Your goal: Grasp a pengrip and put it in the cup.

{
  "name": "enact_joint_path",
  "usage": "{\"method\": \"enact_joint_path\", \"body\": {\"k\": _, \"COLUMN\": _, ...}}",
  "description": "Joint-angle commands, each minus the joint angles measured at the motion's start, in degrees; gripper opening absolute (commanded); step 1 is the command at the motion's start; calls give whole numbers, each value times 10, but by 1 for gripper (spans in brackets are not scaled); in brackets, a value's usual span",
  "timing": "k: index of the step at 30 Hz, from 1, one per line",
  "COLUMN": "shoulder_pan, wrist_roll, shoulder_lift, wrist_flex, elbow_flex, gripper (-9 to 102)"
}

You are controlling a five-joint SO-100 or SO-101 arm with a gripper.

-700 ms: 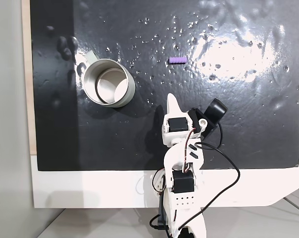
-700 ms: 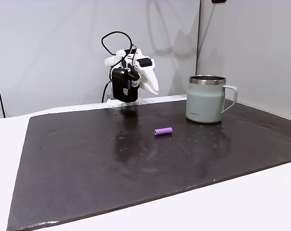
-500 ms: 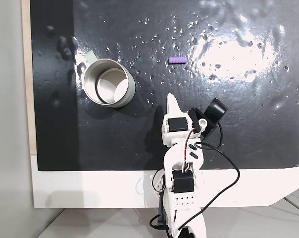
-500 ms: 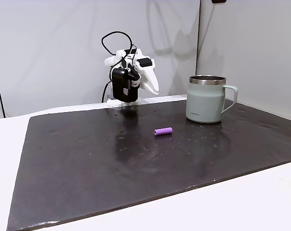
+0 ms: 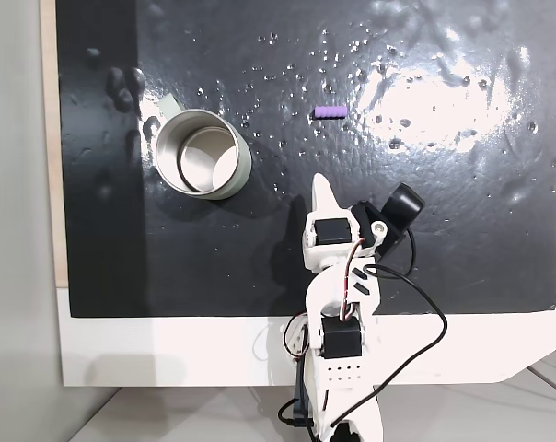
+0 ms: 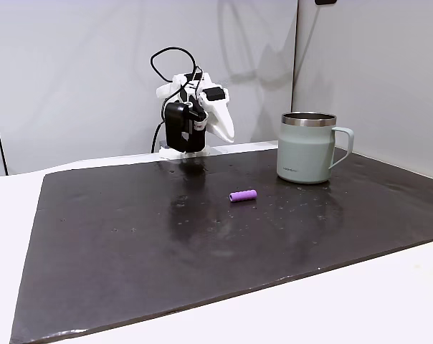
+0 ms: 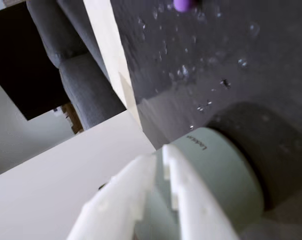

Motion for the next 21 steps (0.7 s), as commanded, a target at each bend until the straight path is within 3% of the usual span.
{"method": "enact_joint_path", "body": {"k": 1, "shoulder_pan": -10, "wrist_roll": -18, "shoulder_lift": 4, "wrist_flex": 37, "elbow_flex": -83, "gripper": 0}}
{"method": "enact_joint_path", "body": {"k": 14, "shoulder_pan": -19, "wrist_roll": 33, "shoulder_lift": -382, "wrist_flex": 169, "elbow_flex": -519, "gripper": 1}}
{"method": "enact_joint_path", "body": {"k": 21, "shoulder_pan": 15, "wrist_roll": 84, "shoulder_lift": -609, "wrist_flex": 286, "elbow_flex": -752, "gripper": 14}}
